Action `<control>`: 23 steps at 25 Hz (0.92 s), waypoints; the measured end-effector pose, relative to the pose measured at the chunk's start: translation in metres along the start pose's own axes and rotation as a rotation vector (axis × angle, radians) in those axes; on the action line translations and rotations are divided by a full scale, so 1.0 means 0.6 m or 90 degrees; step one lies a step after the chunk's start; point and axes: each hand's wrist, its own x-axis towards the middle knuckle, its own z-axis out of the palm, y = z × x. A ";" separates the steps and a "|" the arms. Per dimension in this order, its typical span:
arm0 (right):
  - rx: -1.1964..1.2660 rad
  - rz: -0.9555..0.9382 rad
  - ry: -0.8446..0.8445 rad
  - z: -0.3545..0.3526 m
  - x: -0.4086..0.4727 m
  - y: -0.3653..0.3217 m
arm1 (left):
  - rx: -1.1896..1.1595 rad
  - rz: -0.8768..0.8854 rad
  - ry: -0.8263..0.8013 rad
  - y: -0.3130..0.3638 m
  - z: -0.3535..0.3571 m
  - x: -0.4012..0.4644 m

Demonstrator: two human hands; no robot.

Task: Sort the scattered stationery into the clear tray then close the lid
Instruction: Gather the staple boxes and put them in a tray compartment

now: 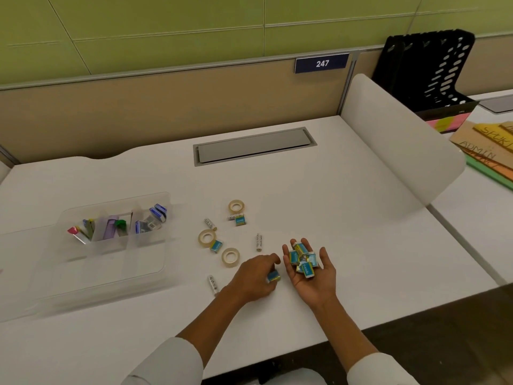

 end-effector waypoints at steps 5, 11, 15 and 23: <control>0.002 0.004 -0.015 0.005 -0.007 0.009 | -0.115 -0.009 0.187 -0.002 -0.025 -0.003; -0.002 0.012 0.031 0.028 0.000 0.041 | -0.179 0.100 0.228 0.047 -0.052 0.007; -0.004 0.009 0.028 0.039 0.004 0.060 | -0.173 0.081 0.232 0.045 -0.037 0.005; 0.039 0.063 0.035 0.047 0.013 0.078 | -0.093 -0.169 0.377 -0.077 -0.084 -0.022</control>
